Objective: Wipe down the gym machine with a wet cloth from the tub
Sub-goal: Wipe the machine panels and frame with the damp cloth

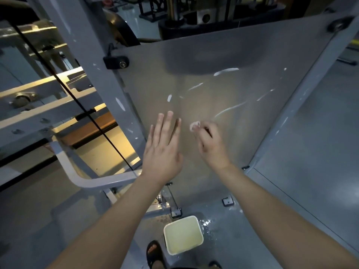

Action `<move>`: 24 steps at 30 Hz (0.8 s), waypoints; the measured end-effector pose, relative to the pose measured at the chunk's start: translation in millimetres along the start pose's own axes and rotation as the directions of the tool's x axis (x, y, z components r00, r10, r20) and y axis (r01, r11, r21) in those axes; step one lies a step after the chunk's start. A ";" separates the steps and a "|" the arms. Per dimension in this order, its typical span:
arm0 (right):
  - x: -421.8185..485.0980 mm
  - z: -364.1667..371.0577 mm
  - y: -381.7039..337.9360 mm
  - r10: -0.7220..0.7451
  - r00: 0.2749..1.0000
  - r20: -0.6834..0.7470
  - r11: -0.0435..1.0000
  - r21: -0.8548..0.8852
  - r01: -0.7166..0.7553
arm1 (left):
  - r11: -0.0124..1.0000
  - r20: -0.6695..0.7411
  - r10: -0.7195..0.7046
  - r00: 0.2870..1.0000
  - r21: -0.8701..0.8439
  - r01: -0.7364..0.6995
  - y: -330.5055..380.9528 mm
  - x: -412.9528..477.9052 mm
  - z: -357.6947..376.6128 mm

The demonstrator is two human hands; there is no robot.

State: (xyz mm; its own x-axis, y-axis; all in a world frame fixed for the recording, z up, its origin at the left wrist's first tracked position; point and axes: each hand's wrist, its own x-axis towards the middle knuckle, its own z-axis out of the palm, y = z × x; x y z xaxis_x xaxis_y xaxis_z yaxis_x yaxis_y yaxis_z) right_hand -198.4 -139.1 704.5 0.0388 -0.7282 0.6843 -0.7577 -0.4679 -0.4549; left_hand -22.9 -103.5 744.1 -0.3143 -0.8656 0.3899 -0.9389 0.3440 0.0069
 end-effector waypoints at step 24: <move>24.8 -52.1 13.6 -0.039 0.998 -0.058 0.983 -0.179 0.028 | 0.982 -0.474 0.034 0.880 0.177 0.058 5.5 96.7 -127.2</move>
State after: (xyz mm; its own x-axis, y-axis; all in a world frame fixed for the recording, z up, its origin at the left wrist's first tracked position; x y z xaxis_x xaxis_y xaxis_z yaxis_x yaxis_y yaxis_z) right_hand -241.7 -137.4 744.9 0.0307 -0.6789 0.7336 -0.8608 -0.3910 -0.3258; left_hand -40.6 -139.1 899.0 -0.2419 -0.5776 0.7797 -0.9654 0.2236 -0.1339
